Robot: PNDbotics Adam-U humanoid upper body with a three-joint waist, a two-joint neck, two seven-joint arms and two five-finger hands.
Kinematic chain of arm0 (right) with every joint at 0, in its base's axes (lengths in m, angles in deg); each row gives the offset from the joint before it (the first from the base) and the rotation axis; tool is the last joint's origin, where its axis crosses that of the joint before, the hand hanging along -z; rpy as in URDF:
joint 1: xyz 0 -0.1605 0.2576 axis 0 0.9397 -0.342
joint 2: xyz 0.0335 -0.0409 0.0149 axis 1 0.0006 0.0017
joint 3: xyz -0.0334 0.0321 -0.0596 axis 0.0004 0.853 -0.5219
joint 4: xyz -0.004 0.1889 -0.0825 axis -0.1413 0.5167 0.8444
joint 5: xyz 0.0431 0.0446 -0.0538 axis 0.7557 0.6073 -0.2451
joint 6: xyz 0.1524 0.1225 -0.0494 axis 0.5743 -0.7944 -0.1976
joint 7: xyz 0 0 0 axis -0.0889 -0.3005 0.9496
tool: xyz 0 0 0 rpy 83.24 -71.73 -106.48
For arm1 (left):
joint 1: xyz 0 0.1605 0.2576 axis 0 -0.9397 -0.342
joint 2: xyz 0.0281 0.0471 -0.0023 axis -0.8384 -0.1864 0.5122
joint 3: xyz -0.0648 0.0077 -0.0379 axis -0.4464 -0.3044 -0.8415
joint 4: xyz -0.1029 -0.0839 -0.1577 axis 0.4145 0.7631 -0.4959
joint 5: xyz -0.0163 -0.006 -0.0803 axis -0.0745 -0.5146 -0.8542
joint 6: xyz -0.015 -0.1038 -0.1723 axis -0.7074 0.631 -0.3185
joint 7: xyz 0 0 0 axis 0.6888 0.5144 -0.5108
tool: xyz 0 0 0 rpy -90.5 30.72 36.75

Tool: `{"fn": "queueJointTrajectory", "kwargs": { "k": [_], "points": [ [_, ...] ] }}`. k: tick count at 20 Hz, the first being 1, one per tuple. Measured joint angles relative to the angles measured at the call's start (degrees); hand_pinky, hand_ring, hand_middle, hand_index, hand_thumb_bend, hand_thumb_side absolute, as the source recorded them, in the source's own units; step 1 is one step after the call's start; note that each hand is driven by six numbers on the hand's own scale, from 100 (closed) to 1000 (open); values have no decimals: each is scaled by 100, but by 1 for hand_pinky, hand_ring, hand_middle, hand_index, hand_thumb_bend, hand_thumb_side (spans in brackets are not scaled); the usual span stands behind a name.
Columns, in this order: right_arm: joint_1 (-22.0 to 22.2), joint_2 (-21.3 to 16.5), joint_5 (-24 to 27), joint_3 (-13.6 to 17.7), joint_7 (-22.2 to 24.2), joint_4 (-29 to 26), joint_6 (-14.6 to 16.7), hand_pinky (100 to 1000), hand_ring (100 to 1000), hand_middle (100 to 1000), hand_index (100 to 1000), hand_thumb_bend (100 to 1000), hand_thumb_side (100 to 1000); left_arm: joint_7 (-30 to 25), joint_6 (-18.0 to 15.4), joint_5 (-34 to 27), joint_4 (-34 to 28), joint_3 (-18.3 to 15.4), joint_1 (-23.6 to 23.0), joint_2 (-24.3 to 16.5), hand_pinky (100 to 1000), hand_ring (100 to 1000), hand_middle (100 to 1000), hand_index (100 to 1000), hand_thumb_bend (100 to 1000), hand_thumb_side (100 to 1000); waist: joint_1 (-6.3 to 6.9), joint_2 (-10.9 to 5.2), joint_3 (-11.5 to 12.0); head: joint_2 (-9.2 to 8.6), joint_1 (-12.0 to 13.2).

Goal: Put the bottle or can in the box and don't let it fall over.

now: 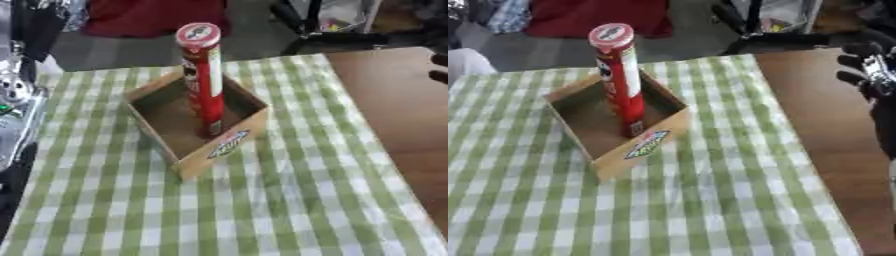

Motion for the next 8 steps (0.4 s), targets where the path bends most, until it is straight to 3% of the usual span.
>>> {"fn": "queueJointTrajectory", "kwargs": {
  "k": [2,8],
  "points": [
    [30,-19,-25,23,-33,-10,5,846,843,766,887,100,536,-33,55,-19,-183,-42,-197,-108,753,961,968,884,100,626,0,-3,19,1,-29],
    [46,-30,-35,69,-100,-33,20,846,844,765,887,100,524,5,177,-65,-648,-223,-931,-294,749,964,972,872,100,674,-3,-33,43,-1,-100]
  ]
}}
